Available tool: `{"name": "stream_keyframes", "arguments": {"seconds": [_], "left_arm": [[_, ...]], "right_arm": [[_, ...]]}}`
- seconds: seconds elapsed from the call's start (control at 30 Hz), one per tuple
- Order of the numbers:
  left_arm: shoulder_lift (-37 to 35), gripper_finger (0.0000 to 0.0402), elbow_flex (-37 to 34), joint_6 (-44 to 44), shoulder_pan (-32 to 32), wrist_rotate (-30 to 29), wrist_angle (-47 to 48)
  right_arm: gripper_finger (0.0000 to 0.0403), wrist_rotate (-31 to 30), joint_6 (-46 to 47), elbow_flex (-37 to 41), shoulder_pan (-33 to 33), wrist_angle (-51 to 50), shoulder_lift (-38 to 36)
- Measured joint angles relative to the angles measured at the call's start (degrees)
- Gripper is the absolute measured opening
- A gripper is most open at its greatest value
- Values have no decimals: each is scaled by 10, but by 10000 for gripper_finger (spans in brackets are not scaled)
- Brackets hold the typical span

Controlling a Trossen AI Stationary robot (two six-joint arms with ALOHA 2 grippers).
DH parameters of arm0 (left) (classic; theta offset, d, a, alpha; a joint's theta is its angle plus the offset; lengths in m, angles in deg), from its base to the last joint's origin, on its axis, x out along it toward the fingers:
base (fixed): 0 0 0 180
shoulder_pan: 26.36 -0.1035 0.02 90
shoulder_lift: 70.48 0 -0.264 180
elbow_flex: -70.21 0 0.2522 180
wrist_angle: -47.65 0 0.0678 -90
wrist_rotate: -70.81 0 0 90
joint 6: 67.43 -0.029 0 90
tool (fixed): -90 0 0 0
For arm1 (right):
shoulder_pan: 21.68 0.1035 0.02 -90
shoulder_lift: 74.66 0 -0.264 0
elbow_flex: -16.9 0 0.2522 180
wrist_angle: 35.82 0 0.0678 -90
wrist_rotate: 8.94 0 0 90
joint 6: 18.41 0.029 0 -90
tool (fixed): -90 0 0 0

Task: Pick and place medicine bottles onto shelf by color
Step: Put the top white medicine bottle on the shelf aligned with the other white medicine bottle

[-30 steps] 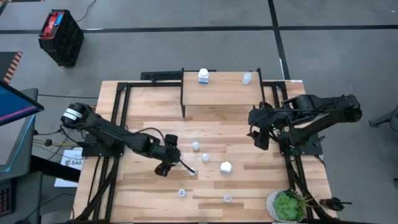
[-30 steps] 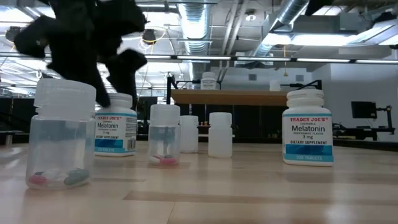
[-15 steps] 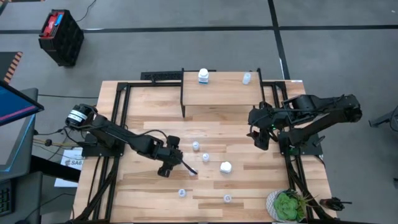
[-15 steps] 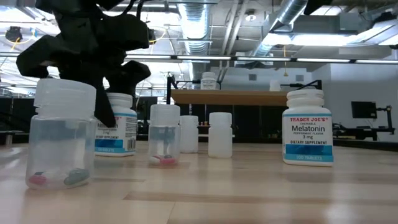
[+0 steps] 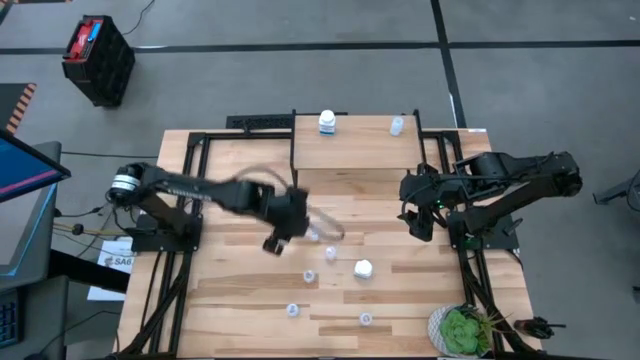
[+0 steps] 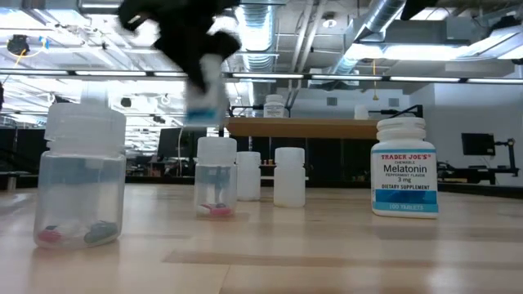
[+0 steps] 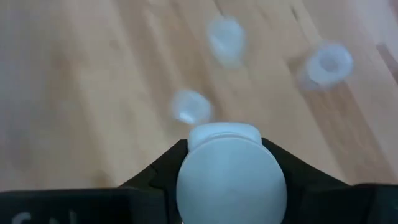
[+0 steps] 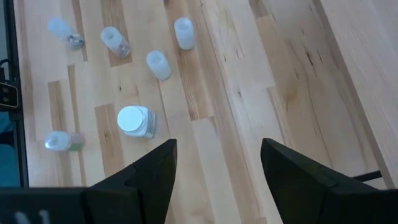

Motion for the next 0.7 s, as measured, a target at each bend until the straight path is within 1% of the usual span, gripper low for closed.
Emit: {"name": "stream_keyframes", "arguments": {"seconds": [0.1,0.2,0.27,0.43,0.5,0.57,0.63,0.7], "left_arm": [[1,135,75,-64,-56,10,5],[2,135,128,-103,-123,19,-14],[1,135,143,-104,-168,31,-43],[5,135,158,-86,-263,103,-85],[13,135,158,-75,-285,117,-101],[26,134,163,-71,-299,124,-95],[47,135,181,-75,-305,124,-99],[76,135,211,-81,-307,127,-75]], "right_arm": [[254,0,-2,0,0,0,0],[254,0,-2,0,0,0,0],[254,0,-5,0,0,0,0],[254,0,-30,0,0,0,0],[254,0,-36,0,-3,0,0],[254,1,-41,0,-7,1,0],[254,1,-42,0,-13,3,0],[254,1,-42,0,-17,2,0]]}}
